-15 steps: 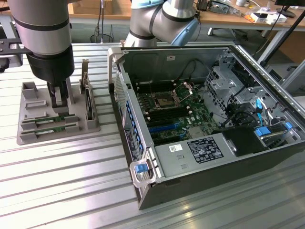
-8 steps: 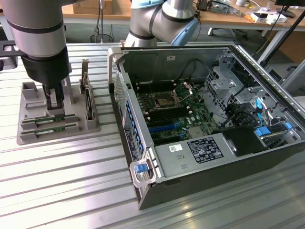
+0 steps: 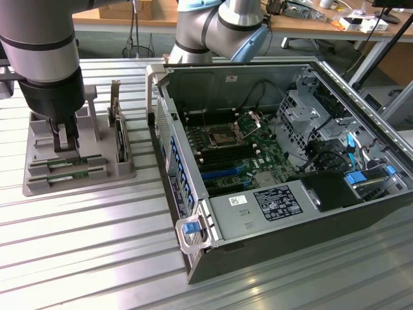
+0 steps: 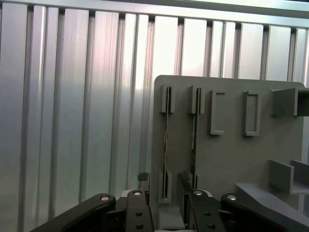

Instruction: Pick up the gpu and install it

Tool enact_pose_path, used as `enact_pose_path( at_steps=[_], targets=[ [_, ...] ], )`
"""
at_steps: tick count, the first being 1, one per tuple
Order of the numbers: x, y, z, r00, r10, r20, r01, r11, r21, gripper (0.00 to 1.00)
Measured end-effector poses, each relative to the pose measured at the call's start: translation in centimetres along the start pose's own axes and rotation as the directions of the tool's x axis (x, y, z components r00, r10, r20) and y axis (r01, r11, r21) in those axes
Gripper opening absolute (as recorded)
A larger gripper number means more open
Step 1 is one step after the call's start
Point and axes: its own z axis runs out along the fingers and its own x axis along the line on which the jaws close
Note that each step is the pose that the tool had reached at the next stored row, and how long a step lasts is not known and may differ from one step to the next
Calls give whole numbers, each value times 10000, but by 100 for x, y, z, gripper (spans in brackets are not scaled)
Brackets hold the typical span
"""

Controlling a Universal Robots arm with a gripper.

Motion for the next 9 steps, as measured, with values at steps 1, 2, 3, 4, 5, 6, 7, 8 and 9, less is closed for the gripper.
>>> enact_pose_path(
  at_steps=[1,2,3,4,5,6,7,8,9],
  targets=[
    [0,3,6,10000,0,-1,0,10000,-1,36],
    [0,3,10,10000,0,-1,0,10000,-1,36],
    [0,4,15,10000,0,0,0,10000,-1,36],
    [0,4,19,10000,1,-1,-1,10000,-1,36],
    [0,4,24,10000,1,0,-1,10000,-1,36],
    [0,4,32,10000,1,-1,-1,10000,-1,36],
    [0,4,40,10000,1,-1,-1,10000,-1,36],
    [0,3,44,10000,1,0,-1,10000,-1,36],
    [1,3,55,10000,1,-1,-1,10000,-1,36]
  ],
)
